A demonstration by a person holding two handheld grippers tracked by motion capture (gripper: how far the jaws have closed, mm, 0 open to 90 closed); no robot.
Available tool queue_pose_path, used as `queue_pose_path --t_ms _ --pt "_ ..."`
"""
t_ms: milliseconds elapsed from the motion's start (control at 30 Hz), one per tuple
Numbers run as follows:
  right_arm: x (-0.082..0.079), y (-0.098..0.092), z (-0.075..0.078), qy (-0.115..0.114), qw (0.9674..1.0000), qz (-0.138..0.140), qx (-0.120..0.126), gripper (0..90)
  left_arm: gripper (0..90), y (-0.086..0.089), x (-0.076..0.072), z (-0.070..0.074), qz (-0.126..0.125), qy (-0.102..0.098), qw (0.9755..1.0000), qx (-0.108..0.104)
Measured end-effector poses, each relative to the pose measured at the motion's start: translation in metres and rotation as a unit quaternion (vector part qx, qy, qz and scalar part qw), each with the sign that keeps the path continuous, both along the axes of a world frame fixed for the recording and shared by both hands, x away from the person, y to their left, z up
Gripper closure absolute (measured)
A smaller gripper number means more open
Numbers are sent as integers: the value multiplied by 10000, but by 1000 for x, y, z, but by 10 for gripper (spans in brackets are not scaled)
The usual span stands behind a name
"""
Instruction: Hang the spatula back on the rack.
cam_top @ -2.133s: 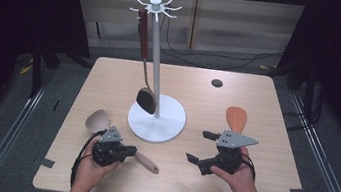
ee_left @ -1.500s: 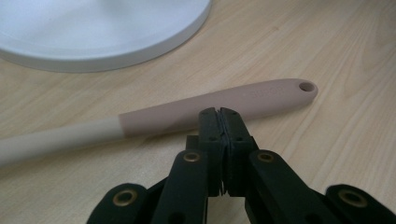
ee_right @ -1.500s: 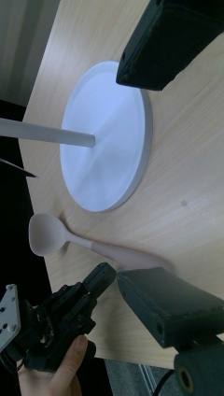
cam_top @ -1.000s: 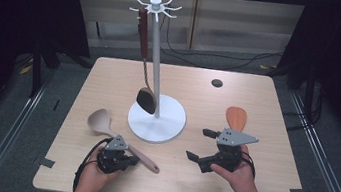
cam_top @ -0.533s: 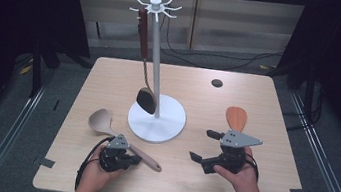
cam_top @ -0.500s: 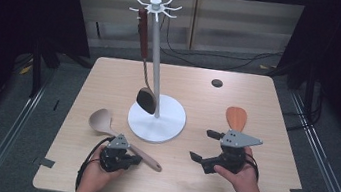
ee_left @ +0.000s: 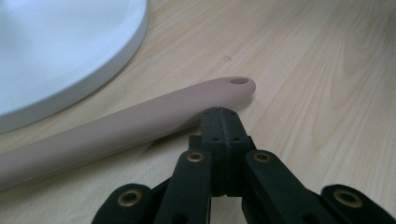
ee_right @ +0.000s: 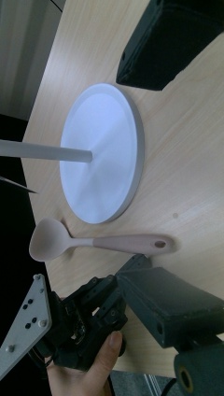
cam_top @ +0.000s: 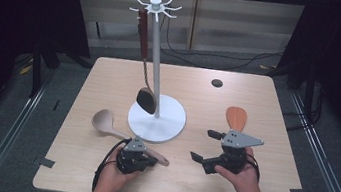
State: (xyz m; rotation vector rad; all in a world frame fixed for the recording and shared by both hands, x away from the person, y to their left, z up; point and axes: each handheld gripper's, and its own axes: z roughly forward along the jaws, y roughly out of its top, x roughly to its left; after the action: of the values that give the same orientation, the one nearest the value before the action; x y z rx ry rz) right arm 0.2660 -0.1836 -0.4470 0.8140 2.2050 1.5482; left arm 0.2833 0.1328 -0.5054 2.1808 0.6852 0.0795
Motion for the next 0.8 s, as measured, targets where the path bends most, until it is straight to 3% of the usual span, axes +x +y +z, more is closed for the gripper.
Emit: queue_pose_path --t_ms 333,433,567,800 --pt "-5 -11 -3 55 9998 -161 -36 57 900 -13 10 0 -76 -85 9999 41" --pt "-8 -16 -3 58 9997 -235 -47 57 900 -23 14 -2 -134 -91 9999 -50" --pt "-11 -22 -3 40 9994 -332 -60 57 900 -33 16 -1 -257 -103 9996 35" --pt "-10 -28 -4 84 9992 -386 -18 57 900 -35 16 0 -310 -125 9994 85"
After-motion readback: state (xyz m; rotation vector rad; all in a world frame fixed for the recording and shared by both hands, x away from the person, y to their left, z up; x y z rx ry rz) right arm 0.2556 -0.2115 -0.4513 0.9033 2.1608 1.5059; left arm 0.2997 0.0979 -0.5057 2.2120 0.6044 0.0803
